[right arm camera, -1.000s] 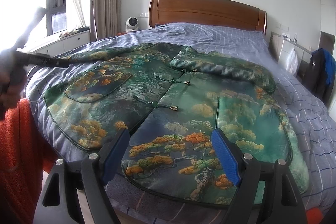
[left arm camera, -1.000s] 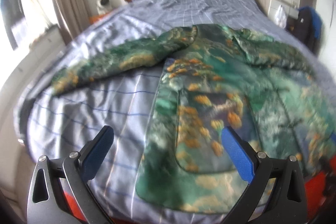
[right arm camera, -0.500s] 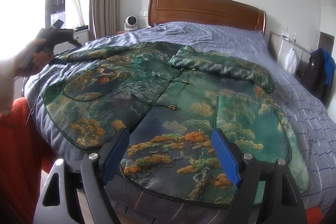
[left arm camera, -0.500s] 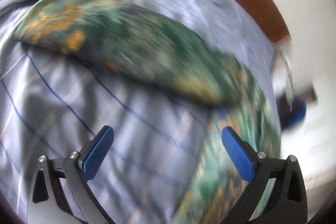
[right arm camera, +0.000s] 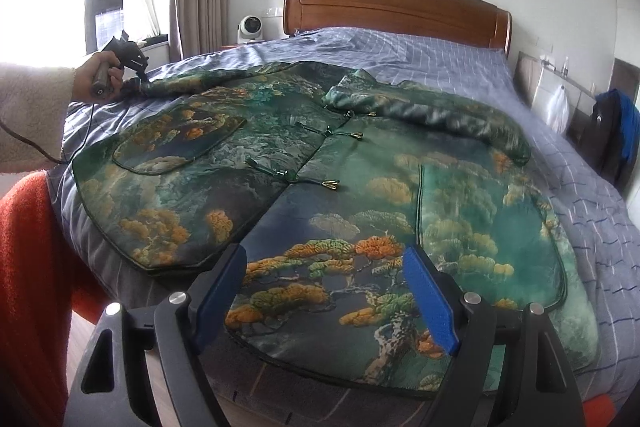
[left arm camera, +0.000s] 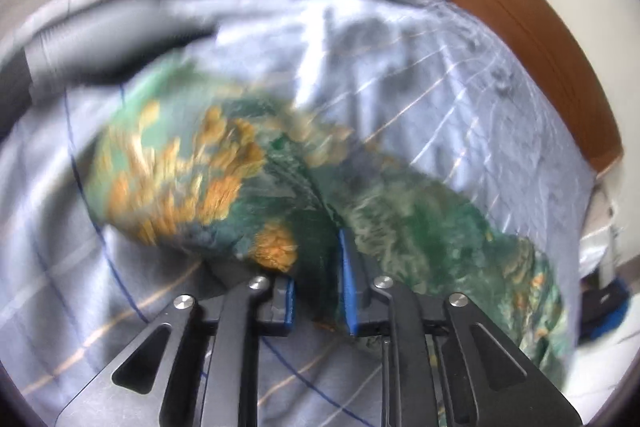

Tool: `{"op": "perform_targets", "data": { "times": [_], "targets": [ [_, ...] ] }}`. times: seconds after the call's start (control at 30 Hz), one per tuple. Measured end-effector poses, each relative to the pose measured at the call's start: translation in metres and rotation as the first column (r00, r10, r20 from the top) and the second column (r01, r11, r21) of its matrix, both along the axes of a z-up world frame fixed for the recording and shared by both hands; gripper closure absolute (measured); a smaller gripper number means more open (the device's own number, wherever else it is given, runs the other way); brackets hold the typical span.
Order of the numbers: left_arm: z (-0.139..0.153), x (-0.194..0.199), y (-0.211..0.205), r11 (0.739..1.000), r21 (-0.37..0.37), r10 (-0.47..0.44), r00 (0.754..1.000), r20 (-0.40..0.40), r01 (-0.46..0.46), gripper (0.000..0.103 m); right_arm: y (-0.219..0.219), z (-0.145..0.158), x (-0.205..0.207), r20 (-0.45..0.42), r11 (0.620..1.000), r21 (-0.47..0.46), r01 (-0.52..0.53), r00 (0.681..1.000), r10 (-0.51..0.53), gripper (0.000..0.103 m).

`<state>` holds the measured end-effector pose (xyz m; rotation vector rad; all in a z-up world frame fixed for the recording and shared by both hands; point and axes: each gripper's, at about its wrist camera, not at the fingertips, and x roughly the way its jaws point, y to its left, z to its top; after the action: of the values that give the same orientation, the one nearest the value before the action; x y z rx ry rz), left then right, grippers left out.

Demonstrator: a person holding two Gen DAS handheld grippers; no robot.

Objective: Fold large clothes
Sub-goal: 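Grasp the remaining outstretched sleeve with the left tool and lift it inward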

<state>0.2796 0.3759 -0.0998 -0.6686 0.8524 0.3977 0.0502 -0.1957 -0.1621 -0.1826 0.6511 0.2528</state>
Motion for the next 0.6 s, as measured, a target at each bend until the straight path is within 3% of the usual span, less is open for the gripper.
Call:
{"op": "perform_targets", "data": {
  "times": [0.07, 0.1, 0.13, 0.2, 0.27, 0.3, 0.33, 0.4, 0.5, 0.53, 0.6],
  "targets": [
    [0.04, 0.003, -0.035, 0.985, 0.162, -0.072, 0.997, 0.025, 0.067, 0.087, -0.003, 0.0, 0.001, -0.002, 1.0, 0.017, 0.004, 1.0, -0.003, 0.023],
    [0.056, 0.007, -0.053, 0.966, 0.235, -0.114, 0.993, 0.028, 0.105, 0.087, -0.005, 0.0, 0.001, -0.001, 1.0, 0.024, 0.005, 1.0, -0.005, 0.023],
    [0.077, 0.011, -0.079, 0.931, 0.328, -0.18, 0.983, 0.031, 0.16, 0.087, -0.007, 0.001, 0.001, 0.0, 0.999, 0.038, 0.007, 1.0, -0.007, 0.023],
    [0.113, 0.014, -0.145, 0.823, 0.492, -0.339, 0.94, 0.027, 0.283, 0.087, -0.01, 0.001, 0.001, 0.001, 0.999, 0.054, 0.009, 1.0, -0.009, 0.023],
    [0.14, 0.013, -0.219, 0.667, 0.636, -0.503, 0.864, -0.002, 0.389, 0.088, -0.012, 0.002, 0.002, 0.001, 0.998, 0.07, 0.01, 1.0, -0.01, 0.023],
    [0.148, 0.01, -0.259, 0.583, 0.688, -0.579, 0.815, -0.022, 0.432, 0.088, -0.013, 0.002, 0.002, 0.002, 0.997, 0.075, 0.01, 1.0, -0.01, 0.023],
    [0.15, 0.008, -0.282, 0.537, 0.709, -0.62, 0.784, -0.035, 0.456, 0.088, -0.014, 0.003, 0.002, 0.005, 0.997, 0.083, 0.011, 1.0, -0.012, 0.023],
    [0.144, 0.003, -0.348, 0.421, 0.749, -0.711, 0.699, -0.077, 0.511, 0.088, -0.016, 0.005, 0.0, 0.014, 0.996, 0.09, 0.014, 1.0, -0.015, 0.023],
    [0.115, 0.009, -0.413, 0.323, 0.763, -0.761, 0.633, -0.141, 0.559, 0.086, -0.02, 0.009, -0.003, 0.035, 0.995, 0.097, 0.021, 0.999, -0.025, 0.023],
    [0.092, 0.012, -0.437, 0.279, 0.757, -0.767, 0.612, -0.195, 0.591, 0.079, -0.021, 0.01, -0.004, 0.037, 0.995, 0.098, 0.023, 0.999, -0.027, 0.023],
    [0.051, 0.023, -0.464, 0.206, 0.738, -0.749, 0.589, -0.304, 0.643, 0.052, -0.024, 0.011, -0.006, 0.042, 0.995, 0.1, 0.029, 0.999, -0.033, 0.023]
  ]
}}
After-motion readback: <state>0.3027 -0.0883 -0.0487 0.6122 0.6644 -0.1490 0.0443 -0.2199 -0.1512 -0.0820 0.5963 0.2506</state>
